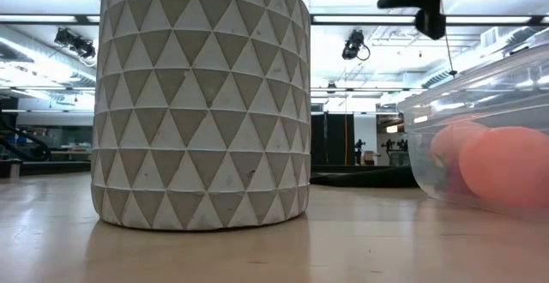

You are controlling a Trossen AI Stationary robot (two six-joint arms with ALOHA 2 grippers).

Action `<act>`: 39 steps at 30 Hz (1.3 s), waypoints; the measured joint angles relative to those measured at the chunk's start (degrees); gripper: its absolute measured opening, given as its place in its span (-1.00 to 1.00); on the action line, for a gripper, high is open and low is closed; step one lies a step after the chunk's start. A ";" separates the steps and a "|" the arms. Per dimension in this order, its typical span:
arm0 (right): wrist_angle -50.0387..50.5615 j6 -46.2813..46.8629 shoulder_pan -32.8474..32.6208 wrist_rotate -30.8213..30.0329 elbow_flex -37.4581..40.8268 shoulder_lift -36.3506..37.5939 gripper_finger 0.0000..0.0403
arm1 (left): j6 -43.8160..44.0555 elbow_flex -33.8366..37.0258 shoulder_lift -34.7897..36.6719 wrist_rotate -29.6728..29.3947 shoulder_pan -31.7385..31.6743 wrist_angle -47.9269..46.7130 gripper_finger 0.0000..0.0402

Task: Pick and placing Produce into tupperware
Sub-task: Return to Home Position

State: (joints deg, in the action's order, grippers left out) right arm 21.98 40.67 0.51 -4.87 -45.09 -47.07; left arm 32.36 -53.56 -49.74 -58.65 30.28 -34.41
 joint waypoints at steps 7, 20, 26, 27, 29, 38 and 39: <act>-24.65 -3.60 -2.79 -10.09 15.77 13.39 -0.99 | -0.04 0.00 -0.02 -0.02 -1.77 0.15 -0.63; -44.40 -12.82 -0.36 -7.71 33.01 28.89 -1.00 | -0.50 0.00 0.00 0.00 -4.45 0.35 -0.69; -44.46 -14.00 2.06 -7.04 36.87 39.70 -1.00 | -0.15 0.00 -0.02 0.00 -4.74 0.43 -0.70; -44.35 -14.32 2.28 -6.82 37.20 41.46 -1.00 | -0.15 0.00 -0.02 0.00 -4.74 0.43 -0.70; -44.41 -15.50 2.43 -6.05 37.64 44.70 -1.00 | -0.15 0.00 0.00 0.00 -4.74 0.39 -0.72; -42.51 -20.96 2.43 -3.85 37.97 47.08 -1.00 | -0.25 0.00 -0.02 0.00 -4.74 0.15 -0.70; -41.70 -21.61 2.43 -3.59 38.02 47.08 -1.00 | -0.46 0.00 0.00 0.00 -4.74 0.15 -0.70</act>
State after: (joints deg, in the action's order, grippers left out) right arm -19.72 19.06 2.94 -8.46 -7.07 0.01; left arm 31.90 -53.56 -49.74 -58.65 25.54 -34.26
